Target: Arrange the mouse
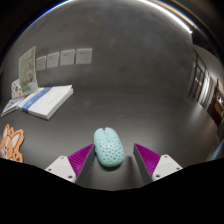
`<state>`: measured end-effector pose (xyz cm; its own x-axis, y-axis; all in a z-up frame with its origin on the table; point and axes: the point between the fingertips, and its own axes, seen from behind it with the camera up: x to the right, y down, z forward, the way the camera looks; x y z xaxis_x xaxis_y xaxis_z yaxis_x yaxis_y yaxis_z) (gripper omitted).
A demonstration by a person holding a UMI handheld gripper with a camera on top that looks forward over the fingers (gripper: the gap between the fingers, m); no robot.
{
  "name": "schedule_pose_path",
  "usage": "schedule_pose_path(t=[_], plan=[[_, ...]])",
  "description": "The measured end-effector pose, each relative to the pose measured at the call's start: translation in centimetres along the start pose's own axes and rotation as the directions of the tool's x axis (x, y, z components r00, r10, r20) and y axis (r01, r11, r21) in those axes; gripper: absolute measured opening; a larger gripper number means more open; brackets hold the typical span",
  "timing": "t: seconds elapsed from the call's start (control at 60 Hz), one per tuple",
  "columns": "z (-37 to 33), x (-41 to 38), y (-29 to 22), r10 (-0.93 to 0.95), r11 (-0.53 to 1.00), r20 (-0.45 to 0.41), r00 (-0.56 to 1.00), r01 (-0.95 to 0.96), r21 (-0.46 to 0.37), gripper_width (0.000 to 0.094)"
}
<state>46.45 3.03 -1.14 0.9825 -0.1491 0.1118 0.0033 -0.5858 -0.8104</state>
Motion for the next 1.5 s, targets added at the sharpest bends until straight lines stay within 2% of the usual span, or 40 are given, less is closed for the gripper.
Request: schedule_pose_path(t=[0.1,0.3,0.317,0.333,0.383,0.5,0.633,0.767,0.867,0.95,1.05,1.133,1.267,1.367,1.417,1.433,1.45,1.5], plan=[[1.2,-1.2,-0.4,0.128,0.991,0.079,0.989,-0.125,-0.036,0.0558],[1.1,-0.9,-0.2,0.113,0.993,0.039,0.993,-0.112,-0.028,0.0444],[1.1,-0.8,-0.3,0.116,0.993,0.038,0.993,-0.115,-0.026,0.0463],[1.0,-0.8,-0.3,0.116,0.993,0.037,0.993,-0.115,-0.025,0.0422],[0.6,-0.6,-0.3,0.105,0.994,0.03,0.994,-0.104,-0.014,0.0404],[-4.0,-0.2,-3.5,0.125,0.984,0.043,0.991,-0.129,0.12,0.0387],[-13.5,-1.7,-9.6,0.196,0.933,0.062,0.979,-0.205,0.297,0.0373],[-23.3,-10.7,-16.1,0.128,0.885,0.154,0.98,-0.183,0.427,0.0371],[-26.8,-19.8,-17.3,0.053,0.866,0.199,0.979,-0.144,0.479,0.0371],[-26.4,-28.1,-14.8,0.02,0.886,0.248,0.969,-0.132,0.445,0.0369],[-21.7,-36.1,-8.3,0.017,0.942,0.272,0.962,-0.107,0.319,0.0369],[-17.5,-40.0,-3.1,0.047,0.978,0.253,0.966,-0.096,0.185,0.0371],[-13.1,-41.5,2.3,0.028,0.997,0.156,0.987,-0.039,0.067,0.0374],[-12.6,-41.0,3.0,0.03,0.997,0.091,0.995,-0.036,0.068,0.0378],[-12.7,-40.8,3.0,0.031,0.997,0.075,0.997,-0.036,0.065,0.0409],[-12.6,-40.8,3.1,0.031,0.997,0.075,0.997,-0.036,0.065,0.0481],[-12.6,-40.8,3.1,0.032,0.997,0.075,0.997,-0.037,0.066,0.0449],[-12.5,-40.8,3.1,0.03,0.998,0.079,0.996,-0.035,0.06,0.0489]])
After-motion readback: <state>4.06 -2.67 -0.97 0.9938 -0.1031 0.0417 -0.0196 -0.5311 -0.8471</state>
